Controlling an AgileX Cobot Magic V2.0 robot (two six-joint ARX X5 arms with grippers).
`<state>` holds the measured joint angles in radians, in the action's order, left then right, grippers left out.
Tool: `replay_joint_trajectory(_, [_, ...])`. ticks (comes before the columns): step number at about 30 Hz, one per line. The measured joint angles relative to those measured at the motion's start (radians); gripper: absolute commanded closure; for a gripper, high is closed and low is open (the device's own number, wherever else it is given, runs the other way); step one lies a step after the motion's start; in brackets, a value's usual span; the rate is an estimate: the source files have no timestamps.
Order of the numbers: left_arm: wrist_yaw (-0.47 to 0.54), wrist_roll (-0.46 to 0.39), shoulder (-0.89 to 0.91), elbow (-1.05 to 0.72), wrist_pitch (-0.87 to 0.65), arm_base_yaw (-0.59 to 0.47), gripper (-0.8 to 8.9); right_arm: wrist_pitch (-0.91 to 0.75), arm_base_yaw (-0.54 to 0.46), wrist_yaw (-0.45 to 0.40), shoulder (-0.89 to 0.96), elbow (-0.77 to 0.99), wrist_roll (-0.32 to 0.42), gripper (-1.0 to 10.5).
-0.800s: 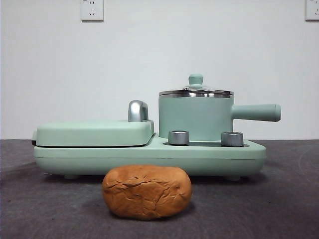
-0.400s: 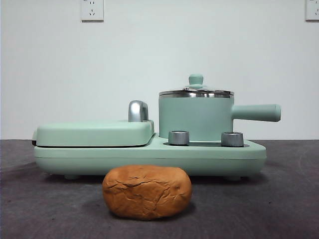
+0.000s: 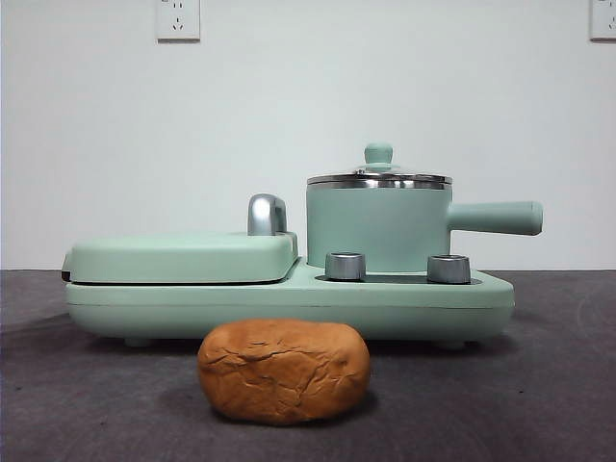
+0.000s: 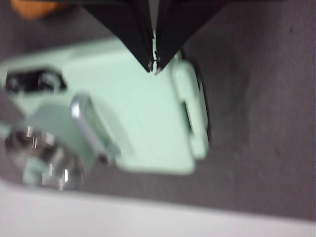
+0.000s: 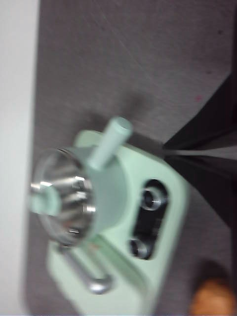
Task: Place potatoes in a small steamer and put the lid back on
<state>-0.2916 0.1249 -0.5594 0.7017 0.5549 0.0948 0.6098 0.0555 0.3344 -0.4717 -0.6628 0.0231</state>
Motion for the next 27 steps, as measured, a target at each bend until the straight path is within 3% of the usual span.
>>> replay_joint_trajectory(4, [-0.005, -0.127, -0.073, 0.030, 0.072, 0.042, 8.05, 0.046, 0.042, 0.003, -0.051, -0.017, 0.117, 9.3])
replay_joint_trajectory(13, [-0.007, -0.379, -0.112, 0.075, 0.138, 0.165, 7.95, 0.070, 0.210, 0.003, -0.103, -0.023, 0.273, 9.3])
replay_joint_trajectory(19, [-0.044, -0.418, -0.111, 0.076, 0.130, 0.223, 6.04, 0.070, 0.278, 0.004, -0.105, -0.023, 0.370, 7.0])
replay_joint_trajectory(27, [-0.047, -0.421, -0.109, 0.076, 0.037, 0.264, 5.91, 0.070, 0.284, 0.003, -0.105, -0.023, 0.393, 6.8])
